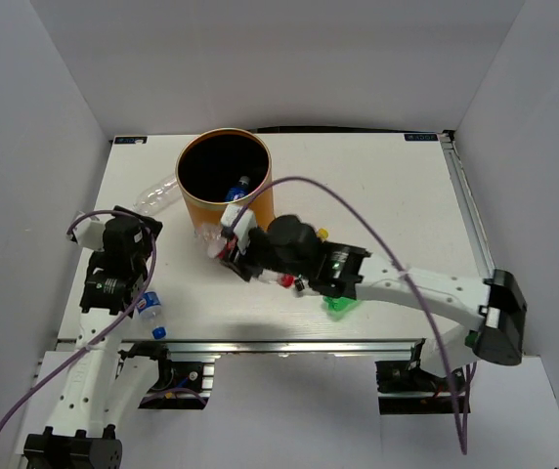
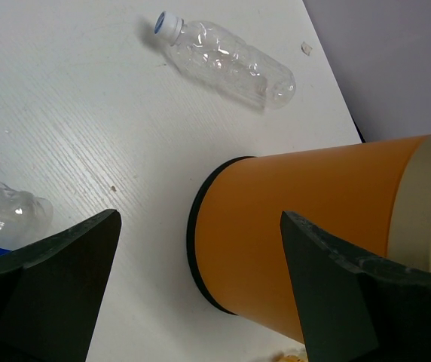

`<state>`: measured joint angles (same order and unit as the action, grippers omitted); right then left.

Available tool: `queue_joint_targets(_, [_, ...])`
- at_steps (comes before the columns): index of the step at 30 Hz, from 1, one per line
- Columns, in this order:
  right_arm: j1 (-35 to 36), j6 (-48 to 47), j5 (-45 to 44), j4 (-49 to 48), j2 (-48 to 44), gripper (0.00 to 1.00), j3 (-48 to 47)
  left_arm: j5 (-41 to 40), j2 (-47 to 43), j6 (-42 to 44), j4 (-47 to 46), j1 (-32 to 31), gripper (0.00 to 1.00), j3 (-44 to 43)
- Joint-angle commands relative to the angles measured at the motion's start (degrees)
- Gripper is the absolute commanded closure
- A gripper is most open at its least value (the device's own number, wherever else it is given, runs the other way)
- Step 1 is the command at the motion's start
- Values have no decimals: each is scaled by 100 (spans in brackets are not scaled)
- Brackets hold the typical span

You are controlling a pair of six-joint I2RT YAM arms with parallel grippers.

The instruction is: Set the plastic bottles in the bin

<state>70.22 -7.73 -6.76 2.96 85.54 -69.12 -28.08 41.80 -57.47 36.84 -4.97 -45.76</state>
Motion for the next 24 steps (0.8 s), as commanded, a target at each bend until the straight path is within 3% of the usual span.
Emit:
queue_joint_targets(1, [-183,-554,579,-1305,-441,74,-820,-136,30,69,-63,31,2,14])
queue_joint_targets(5, [-710,-328,518,-2062,-100,74,-1821,-111,109,140,-124,31,2,49])
queue_joint_targets(10, [-1553,227,229,-2660,1419,72,-3342,-40,258,271,-317,31,2,119])
queue_joint_targets(14, [-1757,624,746,-1942,2903,46,-5227,-14,399,394,-327,23,2,85])
queue_joint_targets(16, [-1757,492,992,-1449,3257,41,-5785,-22,460,386,-361,31,2,111])
queue_joint_targets(17, [-1748,457,897,-1387,3468,33,-6119,-31,478,421,-370,23,2,128])
queue_joint_targets(20, [-1774,395,424,-1474,3497,11,-6201,-40,583,439,-379,31,2,120])
queue_joint_targets(24, [-1818,149,185,-1167,3137,11,-6166,-23,706,456,-336,23,2,67])
